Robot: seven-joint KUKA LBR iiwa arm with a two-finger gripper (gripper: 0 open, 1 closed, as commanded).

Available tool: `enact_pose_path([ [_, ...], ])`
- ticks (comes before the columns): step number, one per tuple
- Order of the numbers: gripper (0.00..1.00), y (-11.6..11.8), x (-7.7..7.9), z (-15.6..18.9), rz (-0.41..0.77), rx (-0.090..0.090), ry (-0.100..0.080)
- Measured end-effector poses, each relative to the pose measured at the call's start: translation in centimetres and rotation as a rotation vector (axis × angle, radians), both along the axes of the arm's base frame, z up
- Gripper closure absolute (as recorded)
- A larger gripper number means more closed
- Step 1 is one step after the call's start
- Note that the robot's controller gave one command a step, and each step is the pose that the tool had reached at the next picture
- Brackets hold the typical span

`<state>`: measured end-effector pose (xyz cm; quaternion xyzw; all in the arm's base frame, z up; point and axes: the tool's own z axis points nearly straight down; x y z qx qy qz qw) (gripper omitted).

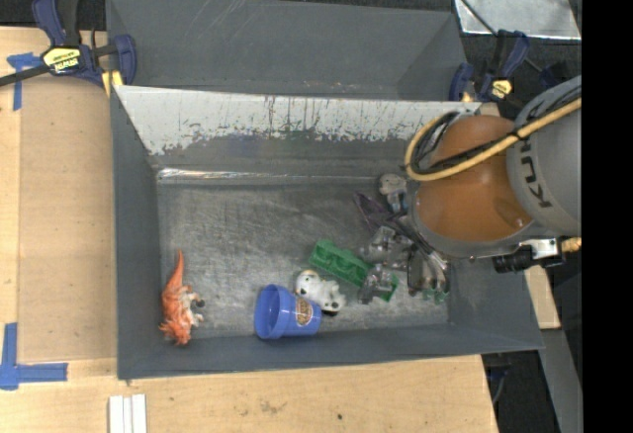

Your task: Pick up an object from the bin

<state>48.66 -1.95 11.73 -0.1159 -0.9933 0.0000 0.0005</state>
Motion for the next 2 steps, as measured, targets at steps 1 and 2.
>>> enact_pose_path([
  [1, 1.00, 0.0, 0.0, 1.6, 0.001, 0.000, -0.004],
  [2, 1.00, 0.0, 0.1, 2.8, 0.002, 0.000, -0.006],
])
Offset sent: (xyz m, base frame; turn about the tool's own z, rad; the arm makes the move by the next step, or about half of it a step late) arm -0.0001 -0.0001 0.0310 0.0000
